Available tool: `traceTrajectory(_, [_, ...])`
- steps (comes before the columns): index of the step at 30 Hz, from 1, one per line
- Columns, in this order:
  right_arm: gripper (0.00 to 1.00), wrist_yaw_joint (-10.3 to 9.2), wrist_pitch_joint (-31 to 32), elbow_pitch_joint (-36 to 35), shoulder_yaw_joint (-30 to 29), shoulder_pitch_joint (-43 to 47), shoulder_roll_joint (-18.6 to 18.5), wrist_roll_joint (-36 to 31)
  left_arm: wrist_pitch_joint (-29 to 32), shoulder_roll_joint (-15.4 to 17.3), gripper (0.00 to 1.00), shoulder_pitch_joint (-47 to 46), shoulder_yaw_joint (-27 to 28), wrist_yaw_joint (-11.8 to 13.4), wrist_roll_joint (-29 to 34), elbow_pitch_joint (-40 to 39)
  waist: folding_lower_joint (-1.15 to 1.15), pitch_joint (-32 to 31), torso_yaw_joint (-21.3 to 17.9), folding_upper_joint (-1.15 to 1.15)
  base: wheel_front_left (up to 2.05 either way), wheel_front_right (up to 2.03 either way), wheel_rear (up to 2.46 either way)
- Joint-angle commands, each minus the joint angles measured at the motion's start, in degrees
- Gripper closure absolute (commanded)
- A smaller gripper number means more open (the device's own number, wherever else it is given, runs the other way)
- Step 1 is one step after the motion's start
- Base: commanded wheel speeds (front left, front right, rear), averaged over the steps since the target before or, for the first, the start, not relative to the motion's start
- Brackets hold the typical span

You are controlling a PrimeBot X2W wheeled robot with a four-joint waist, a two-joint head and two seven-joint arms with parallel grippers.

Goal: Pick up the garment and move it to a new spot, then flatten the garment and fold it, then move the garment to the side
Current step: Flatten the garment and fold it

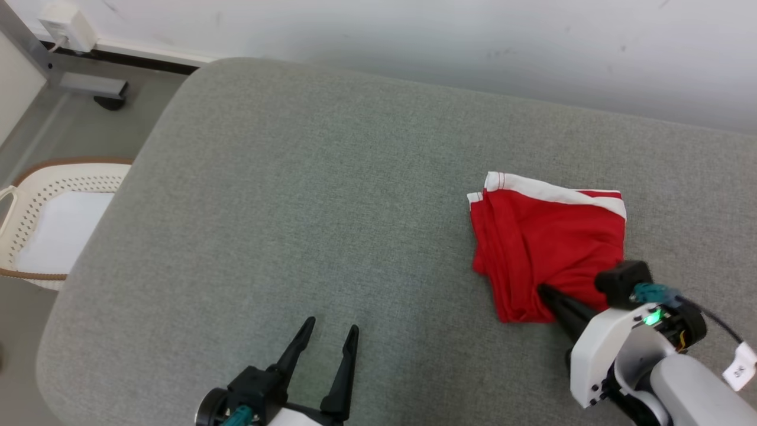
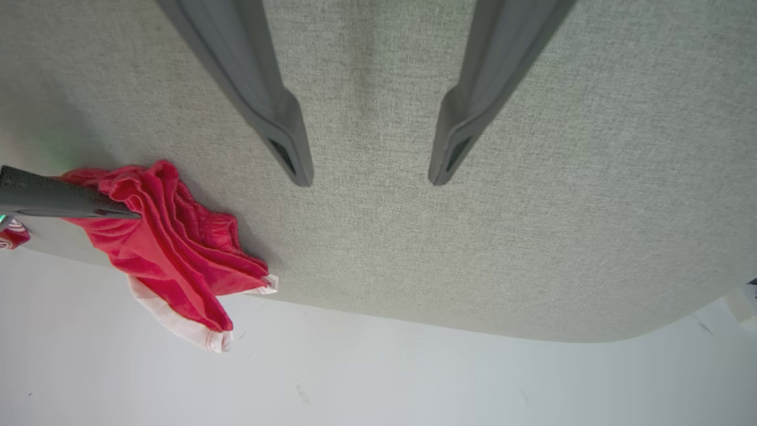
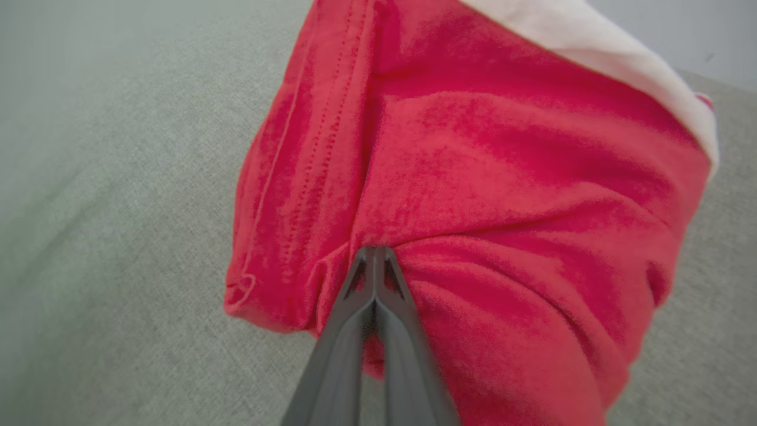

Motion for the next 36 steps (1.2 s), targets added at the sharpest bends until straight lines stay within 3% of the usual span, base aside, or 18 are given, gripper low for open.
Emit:
traceTrajectory(1, [1.0, 0.0, 0.4, -0.2, 0.6, 0.7, 0.1, 0.3, 0.0, 0.2, 0.0, 0.2, 0.1, 0.2, -0.6, 0.0, -0.01, -0.2, 0.0, -0.01, 0.0, 0.0, 0.0])
traceTrajectory(5, [1.0, 0.0, 1.5, 1.1, 2.2, 1.3, 1.1, -0.7, 0.0, 0.2, 0.0, 0.9, -0.2, 0.4, -1.1, 0.4, -0.01, -1.3, -0.2, -0.01, 0.0, 0.0, 0.0])
traceTrajectory(14, [1.0, 0.0, -1.9, 1.6, 0.0, 5.3, 4.3, -2.9, 0.0, 0.2, 0.0, 3.3, 0.6, 0.9, -1.1, 1.2, -0.01, -6.0, -2.7, -0.01, 0.0, 0.0, 0.0])
traceTrajectory(22, [1.0, -0.01, -7.6, -4.3, -8.2, 14.7, 3.4, -3.8, 0.0, 0.7, 0.0, 7.3, 3.5, 0.8, 0.7, 1.4, -0.01, -13.0, -8.2, -0.01, 0.0, 0.0, 0.0])
traceTrajectory(24, [0.6, 0.0, -9.0, -6.2, -11.5, 17.4, 3.4, -4.8, 0.0, 1.1, 0.0, 8.1, 3.9, 0.5, 1.1, 1.3, -0.01, -13.9, -9.3, -0.01, 0.0, 0.0, 0.0])
traceTrajectory(25, [0.11, 0.0, -9.9, -7.4, -13.0, 18.8, 3.6, -5.1, 0.0, 1.2, 0.0, 8.3, 4.1, 0.4, 1.4, 1.2, -0.01, -14.3, -9.8, -0.01, 0.0, 0.0, 0.0])
traceTrajectory(26, [0.0, 0.0, -10.9, -8.7, -14.4, 20.0, 3.7, -5.5, 0.0, 1.3, 0.0, 8.5, 4.3, 0.2, 1.6, 1.1, -0.01, -14.6, -10.3, -0.01, 0.0, 0.0, 0.0])
traceTrajectory(36, [0.0, -0.01, -23.9, -11.9, -28.5, 33.3, 5.4, -9.2, 0.0, 1.9, 0.0, 11.6, 6.2, -0.8, 3.6, 0.6, -0.01, -17.5, -12.1, -0.01, 0.0, 0.0, 0.0])
